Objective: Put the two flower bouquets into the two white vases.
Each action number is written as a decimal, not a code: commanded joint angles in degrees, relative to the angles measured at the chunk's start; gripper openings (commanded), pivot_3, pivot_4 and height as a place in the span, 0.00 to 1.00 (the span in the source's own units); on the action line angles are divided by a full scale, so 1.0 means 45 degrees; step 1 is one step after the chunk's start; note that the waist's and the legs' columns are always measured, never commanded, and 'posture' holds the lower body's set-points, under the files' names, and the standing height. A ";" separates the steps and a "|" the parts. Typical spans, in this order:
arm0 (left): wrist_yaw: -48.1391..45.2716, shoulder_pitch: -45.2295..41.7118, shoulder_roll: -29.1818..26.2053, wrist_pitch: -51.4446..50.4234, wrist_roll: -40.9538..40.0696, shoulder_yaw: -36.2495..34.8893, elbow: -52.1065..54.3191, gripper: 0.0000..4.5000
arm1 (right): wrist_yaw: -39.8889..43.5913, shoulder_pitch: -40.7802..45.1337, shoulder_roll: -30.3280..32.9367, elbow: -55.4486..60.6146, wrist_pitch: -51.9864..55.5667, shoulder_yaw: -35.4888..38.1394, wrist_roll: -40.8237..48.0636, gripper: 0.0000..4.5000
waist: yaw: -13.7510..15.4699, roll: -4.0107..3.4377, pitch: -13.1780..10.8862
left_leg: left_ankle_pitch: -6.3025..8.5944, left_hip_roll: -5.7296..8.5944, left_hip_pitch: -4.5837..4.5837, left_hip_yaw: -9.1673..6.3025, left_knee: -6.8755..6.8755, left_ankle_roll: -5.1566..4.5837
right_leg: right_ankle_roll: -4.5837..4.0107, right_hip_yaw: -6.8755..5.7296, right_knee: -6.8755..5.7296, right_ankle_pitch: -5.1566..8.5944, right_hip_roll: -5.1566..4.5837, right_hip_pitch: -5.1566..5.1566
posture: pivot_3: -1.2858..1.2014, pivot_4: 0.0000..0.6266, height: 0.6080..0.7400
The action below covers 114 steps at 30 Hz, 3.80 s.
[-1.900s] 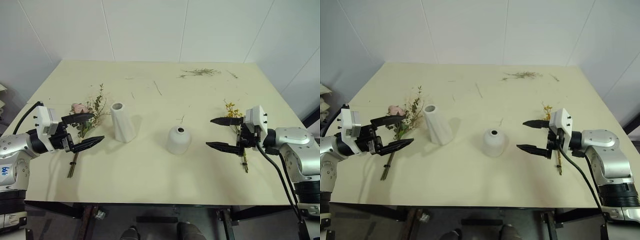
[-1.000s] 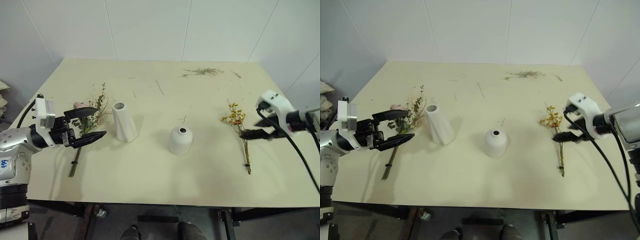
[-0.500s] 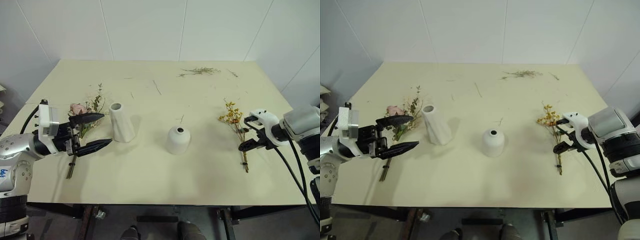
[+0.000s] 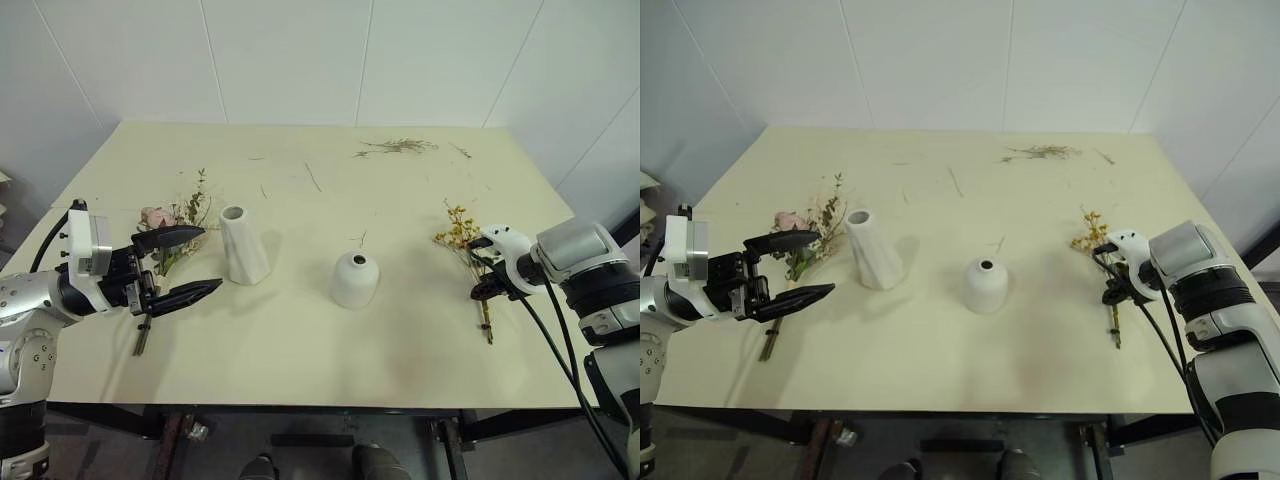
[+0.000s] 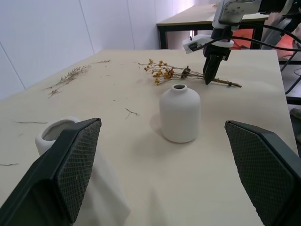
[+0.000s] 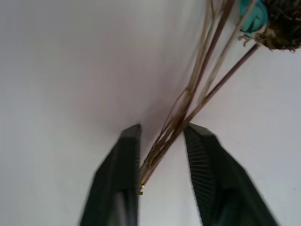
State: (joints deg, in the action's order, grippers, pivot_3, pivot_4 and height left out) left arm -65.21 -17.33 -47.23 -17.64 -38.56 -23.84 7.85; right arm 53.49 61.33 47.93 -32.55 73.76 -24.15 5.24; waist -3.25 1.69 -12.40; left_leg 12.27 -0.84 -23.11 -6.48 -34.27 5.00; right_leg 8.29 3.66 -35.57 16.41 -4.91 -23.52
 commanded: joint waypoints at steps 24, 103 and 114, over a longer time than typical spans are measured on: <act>-0.0298 -0.1332 -0.0373 0.0296 0.0067 -0.0007 -0.1774 1.00 | -0.2229 -0.2827 -0.6531 0.8454 -0.8135 0.9532 0.7425 0.01 | 0.0030 -0.0039 -0.0023 | 0.0003 -0.0048 -0.0008 -0.0009 0.0051 0.0010 | -0.0002 0.0042 -0.0017 -0.0001 0.0071 -0.0031 | 0.52 0.24 1.00; 0.1210 -0.1531 -0.0621 0.0253 0.0949 0.0218 -0.2220 1.00 | 0.0288 -0.7409 -0.3571 0.8114 -1.2518 0.7708 0.6290 0.67 | 0.0022 -0.0041 -0.0025 | -0.0001 -0.0050 0.0016 -0.0006 0.0055 0.0015 | -0.0019 0.0048 -0.0007 0.0002 0.0076 -0.0015 | 0.52 0.24 1.00; 0.5637 -0.0060 -0.3113 -0.6260 0.3408 0.0487 -0.2284 1.00 | 0.3400 -0.6333 0.0022 0.7635 -1.1811 0.8248 0.6807 0.99 | 0.0021 -0.0062 -0.0047 | 0.0014 -0.0052 0.0013 0.0023 0.0060 -0.0010 | -0.0025 0.0069 0.0012 0.0013 0.0070 -0.0027 | 0.52 0.24 1.00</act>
State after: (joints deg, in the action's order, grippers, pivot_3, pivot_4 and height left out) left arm -43.13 -17.07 -59.66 -38.73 -24.34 -21.91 -3.20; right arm 66.61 31.50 46.95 -0.62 19.85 11.77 33.60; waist -3.16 1.41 -12.61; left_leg 12.33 -1.08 -23.04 -6.38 -34.00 4.95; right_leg 8.18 3.96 -35.51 16.48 -4.59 -23.65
